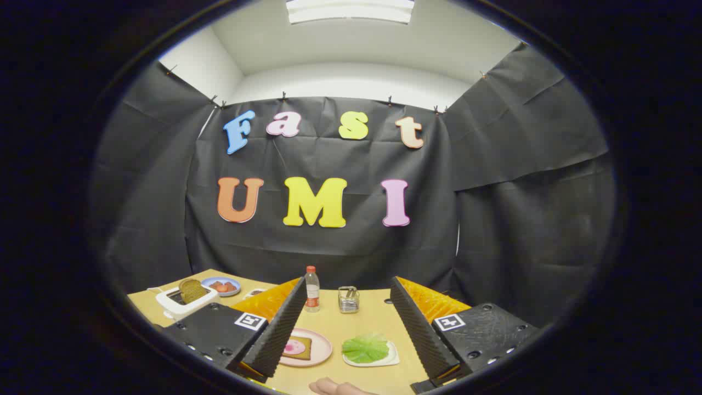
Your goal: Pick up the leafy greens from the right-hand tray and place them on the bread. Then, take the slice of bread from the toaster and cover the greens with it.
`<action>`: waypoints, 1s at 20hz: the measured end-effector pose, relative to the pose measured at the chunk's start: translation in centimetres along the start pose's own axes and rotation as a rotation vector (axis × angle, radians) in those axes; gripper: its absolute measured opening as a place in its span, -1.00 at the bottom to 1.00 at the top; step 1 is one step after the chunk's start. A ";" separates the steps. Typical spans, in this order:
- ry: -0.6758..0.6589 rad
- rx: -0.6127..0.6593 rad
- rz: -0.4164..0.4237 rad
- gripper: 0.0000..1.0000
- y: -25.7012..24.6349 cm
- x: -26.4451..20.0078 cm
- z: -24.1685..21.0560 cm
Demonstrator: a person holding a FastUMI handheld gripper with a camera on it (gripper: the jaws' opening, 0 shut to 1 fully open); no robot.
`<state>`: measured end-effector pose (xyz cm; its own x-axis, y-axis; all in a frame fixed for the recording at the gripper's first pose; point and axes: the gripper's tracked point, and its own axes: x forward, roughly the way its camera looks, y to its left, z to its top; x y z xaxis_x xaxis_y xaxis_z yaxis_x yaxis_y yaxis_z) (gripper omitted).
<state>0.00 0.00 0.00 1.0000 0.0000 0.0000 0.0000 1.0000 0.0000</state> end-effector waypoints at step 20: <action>0.221 -0.040 -0.009 0.90 -3.7 9.0 -9.4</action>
<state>8.99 -3.71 -9.40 0.9756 -0.0136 -0.2192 0.0047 0.9992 -0.0408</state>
